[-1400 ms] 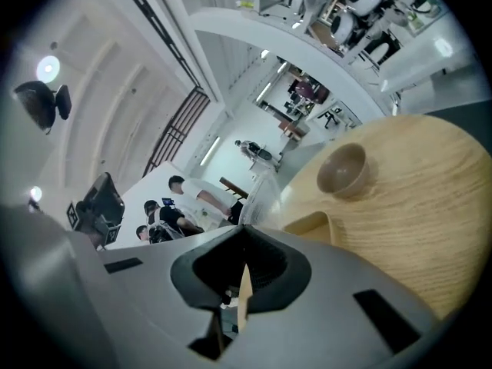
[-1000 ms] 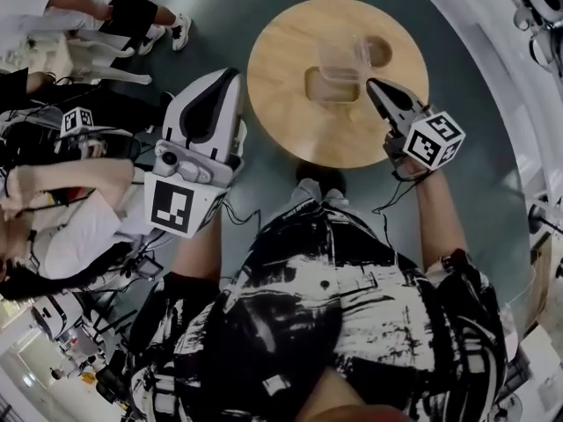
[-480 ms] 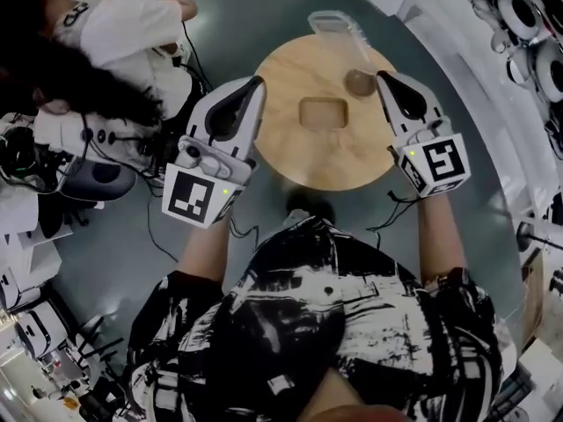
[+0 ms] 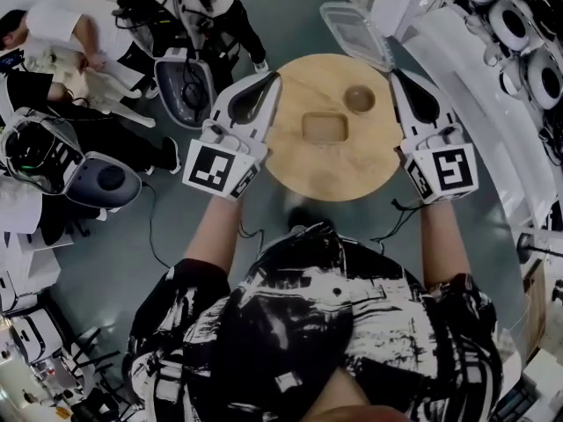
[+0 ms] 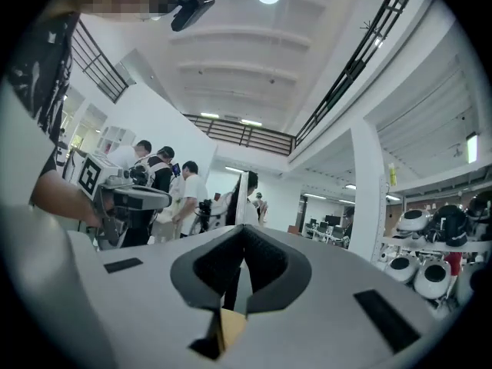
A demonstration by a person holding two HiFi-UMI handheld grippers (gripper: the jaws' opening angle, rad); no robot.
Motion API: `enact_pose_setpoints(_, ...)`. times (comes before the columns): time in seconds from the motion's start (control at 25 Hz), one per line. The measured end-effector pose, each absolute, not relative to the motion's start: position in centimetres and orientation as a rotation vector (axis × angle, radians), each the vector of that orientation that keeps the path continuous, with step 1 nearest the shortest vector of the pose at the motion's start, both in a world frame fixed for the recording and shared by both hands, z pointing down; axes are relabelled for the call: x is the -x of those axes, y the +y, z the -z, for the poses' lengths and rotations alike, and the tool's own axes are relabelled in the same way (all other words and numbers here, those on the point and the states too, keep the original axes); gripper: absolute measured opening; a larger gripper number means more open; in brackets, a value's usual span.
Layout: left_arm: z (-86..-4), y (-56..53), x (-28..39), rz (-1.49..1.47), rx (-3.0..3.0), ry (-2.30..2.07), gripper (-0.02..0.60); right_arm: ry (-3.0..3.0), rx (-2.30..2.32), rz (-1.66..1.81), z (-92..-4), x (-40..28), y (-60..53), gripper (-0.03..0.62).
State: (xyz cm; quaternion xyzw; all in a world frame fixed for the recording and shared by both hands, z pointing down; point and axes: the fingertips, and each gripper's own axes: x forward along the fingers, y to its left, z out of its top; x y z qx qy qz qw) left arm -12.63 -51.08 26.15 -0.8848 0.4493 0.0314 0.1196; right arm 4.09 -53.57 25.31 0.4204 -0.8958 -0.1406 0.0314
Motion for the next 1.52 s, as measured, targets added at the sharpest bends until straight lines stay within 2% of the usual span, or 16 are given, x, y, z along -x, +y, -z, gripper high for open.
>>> enact_pose_setpoints(0.92,-24.6,-50.9,15.6,-0.057,2.561,1.324,-0.002,-2.844,-1.378,0.351,-24.6,-1.5,-50.6,0.002)
enact_pose_setpoints(1.52,-25.1,-52.2,12.5,-0.065,2.569,1.309,-0.002,-2.847,-1.367,0.306,-26.3,-3.5,-52.3,0.002)
